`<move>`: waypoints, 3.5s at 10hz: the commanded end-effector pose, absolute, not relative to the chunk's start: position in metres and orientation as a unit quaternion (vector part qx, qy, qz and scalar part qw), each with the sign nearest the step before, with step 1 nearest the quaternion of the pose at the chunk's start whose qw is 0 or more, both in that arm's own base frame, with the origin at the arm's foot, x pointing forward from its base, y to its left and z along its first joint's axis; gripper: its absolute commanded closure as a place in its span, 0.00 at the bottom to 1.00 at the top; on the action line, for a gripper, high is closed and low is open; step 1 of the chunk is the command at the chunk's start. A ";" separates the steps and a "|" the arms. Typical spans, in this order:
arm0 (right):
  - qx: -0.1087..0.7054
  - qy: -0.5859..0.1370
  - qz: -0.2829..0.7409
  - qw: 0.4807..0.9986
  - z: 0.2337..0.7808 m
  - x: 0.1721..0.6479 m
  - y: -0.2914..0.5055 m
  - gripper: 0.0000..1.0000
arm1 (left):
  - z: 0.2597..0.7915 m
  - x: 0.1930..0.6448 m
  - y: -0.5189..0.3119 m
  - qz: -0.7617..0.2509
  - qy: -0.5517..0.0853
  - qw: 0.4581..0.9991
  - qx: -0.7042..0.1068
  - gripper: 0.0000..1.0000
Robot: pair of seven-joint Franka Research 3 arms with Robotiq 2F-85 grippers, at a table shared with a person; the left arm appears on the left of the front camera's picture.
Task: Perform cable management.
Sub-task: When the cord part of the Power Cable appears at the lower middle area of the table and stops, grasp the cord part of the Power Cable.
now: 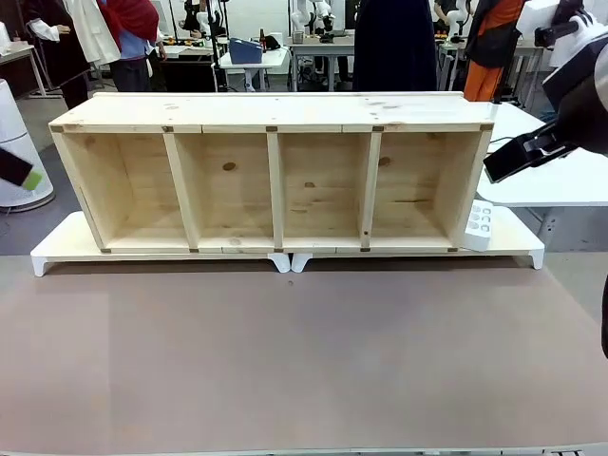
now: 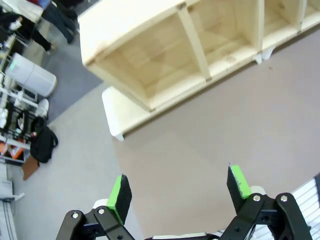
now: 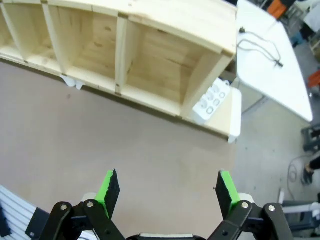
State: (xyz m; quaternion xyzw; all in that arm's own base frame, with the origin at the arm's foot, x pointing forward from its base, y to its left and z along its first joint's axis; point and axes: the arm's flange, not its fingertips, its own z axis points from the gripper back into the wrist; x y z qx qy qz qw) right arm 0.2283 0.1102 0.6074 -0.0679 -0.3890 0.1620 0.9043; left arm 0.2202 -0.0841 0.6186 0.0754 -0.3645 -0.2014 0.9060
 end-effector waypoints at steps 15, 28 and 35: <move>-0.063 -0.358 0.138 0.922 0.597 0.231 0.106 0.00 | 0.604 0.225 -0.058 -0.185 -0.311 0.931 0.053 0.00; -0.063 -0.358 0.138 0.922 0.597 0.231 0.106 0.00 | 0.604 0.225 -0.058 -0.185 -0.311 0.931 0.053 0.00; -0.063 -0.358 0.138 0.922 0.597 0.231 0.106 0.00 | 0.604 0.225 -0.058 -0.185 -0.311 0.931 0.053 0.00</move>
